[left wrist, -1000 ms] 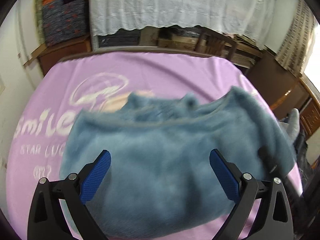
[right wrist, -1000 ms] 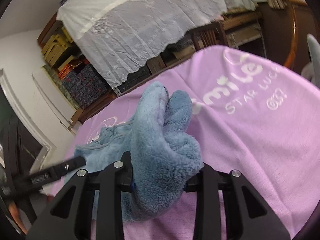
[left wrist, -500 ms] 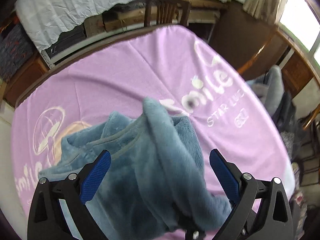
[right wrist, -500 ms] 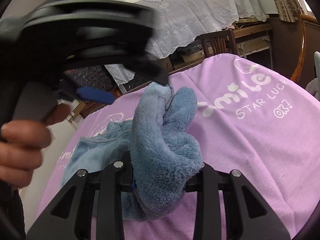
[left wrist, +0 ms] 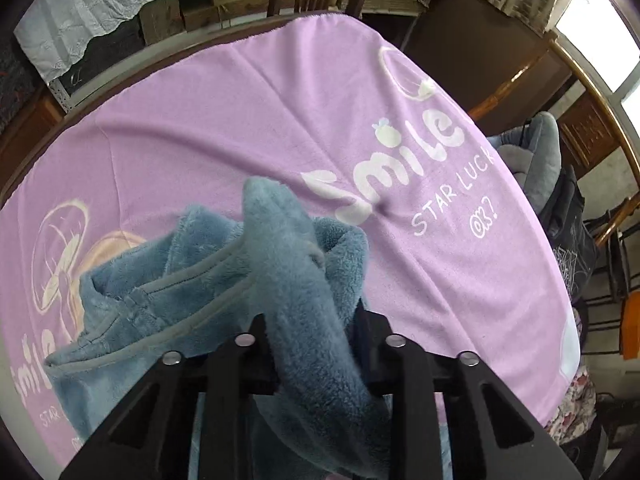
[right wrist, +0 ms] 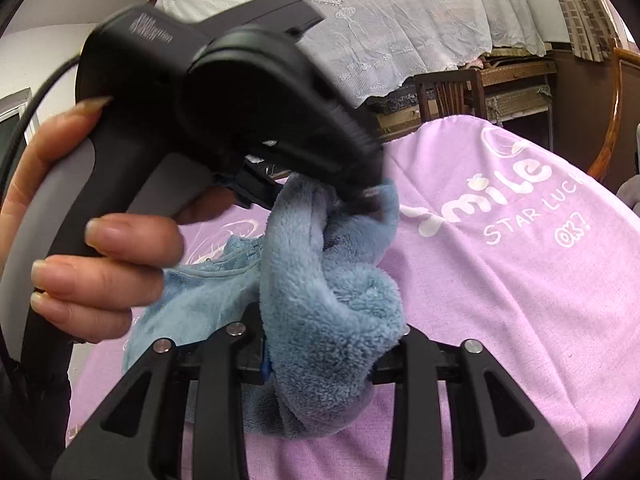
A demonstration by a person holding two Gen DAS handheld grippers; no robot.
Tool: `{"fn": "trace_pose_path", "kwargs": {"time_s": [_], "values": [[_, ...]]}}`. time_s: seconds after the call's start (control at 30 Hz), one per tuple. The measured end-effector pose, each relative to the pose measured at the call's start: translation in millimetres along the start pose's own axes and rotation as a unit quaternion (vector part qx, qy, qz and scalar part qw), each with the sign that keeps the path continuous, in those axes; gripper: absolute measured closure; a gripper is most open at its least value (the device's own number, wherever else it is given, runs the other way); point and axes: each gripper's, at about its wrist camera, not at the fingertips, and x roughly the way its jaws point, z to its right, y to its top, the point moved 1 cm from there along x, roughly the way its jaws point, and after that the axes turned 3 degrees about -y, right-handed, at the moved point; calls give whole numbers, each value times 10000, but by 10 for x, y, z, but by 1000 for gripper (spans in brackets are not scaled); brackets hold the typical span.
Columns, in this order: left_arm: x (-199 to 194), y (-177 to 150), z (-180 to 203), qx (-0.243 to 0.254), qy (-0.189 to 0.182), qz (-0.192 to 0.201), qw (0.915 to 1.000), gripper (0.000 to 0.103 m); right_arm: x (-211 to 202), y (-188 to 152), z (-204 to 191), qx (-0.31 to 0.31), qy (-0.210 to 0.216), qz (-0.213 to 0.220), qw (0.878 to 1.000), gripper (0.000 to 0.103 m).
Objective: Fold large clothes
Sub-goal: 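Lift the gathered jacket with the right gripper and roll it over the rest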
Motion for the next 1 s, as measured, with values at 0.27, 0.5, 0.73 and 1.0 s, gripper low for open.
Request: {"fn": "trace_pose_path", "kwargs": {"time_s": [0.27,0.5,0.73,1.0], "values": [[-164,-30,-117,-78,37,218,9997,81,-1,-41,175,573,321,-363,9972,60],[-373,-9,-97,26,37,432,9991,81,-229,-53,-23,-51,105,234,9997,76],[-655,-114,-192,116,4,748,9971,81,-382,-67,-257,-574,-143,691,9959,77],[-1004,-396,-626,24,-6,1083,9941,81,-397,-65,-800,-1333,-333,983,9856,77]]}}
